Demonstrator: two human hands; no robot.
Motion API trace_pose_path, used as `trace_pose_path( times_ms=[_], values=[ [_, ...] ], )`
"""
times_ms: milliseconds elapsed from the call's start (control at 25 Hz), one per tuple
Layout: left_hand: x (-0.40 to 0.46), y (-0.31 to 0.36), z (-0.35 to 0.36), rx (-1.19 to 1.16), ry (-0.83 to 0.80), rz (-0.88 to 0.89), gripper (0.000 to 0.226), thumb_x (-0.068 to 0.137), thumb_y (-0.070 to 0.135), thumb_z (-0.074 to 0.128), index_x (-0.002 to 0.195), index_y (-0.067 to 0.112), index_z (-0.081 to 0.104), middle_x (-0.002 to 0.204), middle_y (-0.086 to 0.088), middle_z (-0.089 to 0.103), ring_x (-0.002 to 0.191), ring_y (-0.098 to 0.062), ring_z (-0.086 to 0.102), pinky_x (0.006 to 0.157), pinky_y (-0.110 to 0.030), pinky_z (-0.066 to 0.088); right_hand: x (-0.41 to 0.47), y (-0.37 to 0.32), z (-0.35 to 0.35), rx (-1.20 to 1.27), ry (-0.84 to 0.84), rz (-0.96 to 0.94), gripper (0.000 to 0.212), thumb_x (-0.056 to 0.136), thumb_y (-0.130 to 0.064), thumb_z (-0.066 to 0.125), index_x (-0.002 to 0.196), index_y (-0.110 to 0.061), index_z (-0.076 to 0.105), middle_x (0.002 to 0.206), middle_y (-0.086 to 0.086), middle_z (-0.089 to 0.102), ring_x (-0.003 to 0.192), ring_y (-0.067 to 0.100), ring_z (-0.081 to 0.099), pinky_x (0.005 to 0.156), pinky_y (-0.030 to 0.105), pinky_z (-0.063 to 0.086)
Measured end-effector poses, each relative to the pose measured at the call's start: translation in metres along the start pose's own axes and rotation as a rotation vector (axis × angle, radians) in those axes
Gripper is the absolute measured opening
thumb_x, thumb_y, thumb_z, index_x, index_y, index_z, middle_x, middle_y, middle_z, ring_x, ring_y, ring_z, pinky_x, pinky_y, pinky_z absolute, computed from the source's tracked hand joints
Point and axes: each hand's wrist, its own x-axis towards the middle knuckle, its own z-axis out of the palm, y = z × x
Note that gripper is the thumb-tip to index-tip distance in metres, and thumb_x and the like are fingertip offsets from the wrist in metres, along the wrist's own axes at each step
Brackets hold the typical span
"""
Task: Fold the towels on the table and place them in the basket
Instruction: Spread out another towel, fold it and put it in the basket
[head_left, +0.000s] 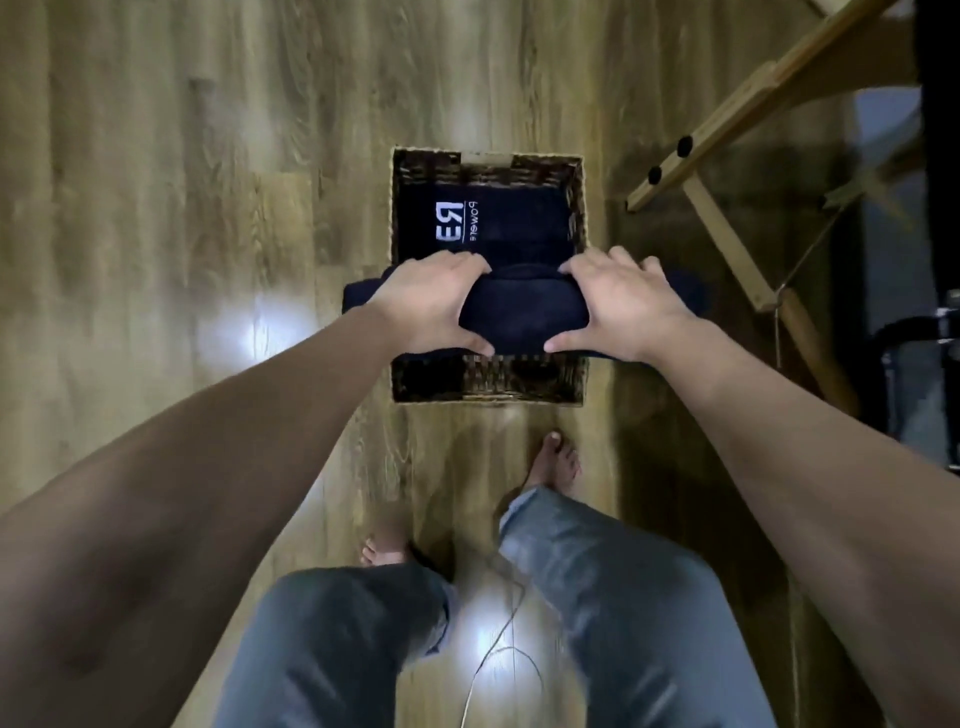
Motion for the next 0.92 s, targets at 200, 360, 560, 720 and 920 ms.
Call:
trace_pose_path(
  times_ms=[200, 360, 560, 720, 920],
  values=[
    [0.049, -0.031, 0.105, -0.189, 0.046, -0.038, 0.089, 0.066, 0.057, 0.087, 0.136, 0.022, 0.045, 0.129, 0.002, 0.053, 0.120, -0.021, 0.049, 0.102, -0.045, 0.044, 0.050, 0.018, 0.079, -0.124, 0.015, 0.020, 0.087, 0.075, -0.070, 0.072, 0.142, -0.023, 0.043, 0.138, 0.003, 0.051, 0.130, 0.029, 0.043, 0.106, 0.058, 0.033],
    [0.082, -0.079, 0.152, -0.142, -0.011, -0.001, 0.096, 0.061, 0.061, 0.087, 0.137, 0.023, 0.043, 0.131, -0.001, 0.054, 0.122, -0.023, 0.050, 0.101, -0.042, 0.045, 0.088, 0.012, 0.137, -0.074, -0.006, 0.027, 0.089, 0.074, -0.071, 0.072, 0.143, -0.021, 0.045, 0.138, 0.004, 0.050, 0.131, 0.029, 0.042, 0.106, 0.055, 0.034],
    [0.104, -0.117, 0.192, -0.071, -0.150, 0.000, 0.092, 0.062, 0.060, 0.088, 0.130, 0.021, 0.042, 0.132, -0.004, 0.053, 0.122, -0.025, 0.049, 0.101, -0.044, 0.046, 0.121, -0.013, 0.177, -0.101, 0.018, -0.034, 0.077, 0.080, -0.067, 0.070, 0.137, -0.020, 0.051, 0.134, 0.003, 0.050, 0.127, 0.030, 0.044, 0.104, 0.055, 0.036],
    [0.115, -0.122, 0.205, 0.045, -0.191, 0.086, 0.075, 0.062, 0.055, 0.090, 0.107, 0.021, 0.040, 0.120, -0.005, 0.056, 0.112, -0.027, 0.054, 0.094, -0.044, 0.047, 0.124, -0.028, 0.205, -0.202, 0.053, -0.051, 0.075, 0.082, -0.065, 0.069, 0.138, -0.021, 0.044, 0.140, 0.006, 0.047, 0.128, 0.035, 0.044, 0.105, 0.055, 0.035],
    [0.119, -0.135, 0.206, 0.189, -0.280, 0.109, 0.075, 0.065, 0.052, 0.089, 0.106, 0.020, 0.034, 0.127, -0.009, 0.056, 0.114, -0.030, 0.056, 0.094, -0.039, 0.046, 0.135, -0.049, 0.232, -0.178, 0.076, -0.033, 0.075, 0.085, -0.061, 0.069, 0.142, -0.021, 0.041, 0.140, 0.008, 0.046, 0.125, 0.039, 0.045, 0.102, 0.054, 0.035]
  ],
)
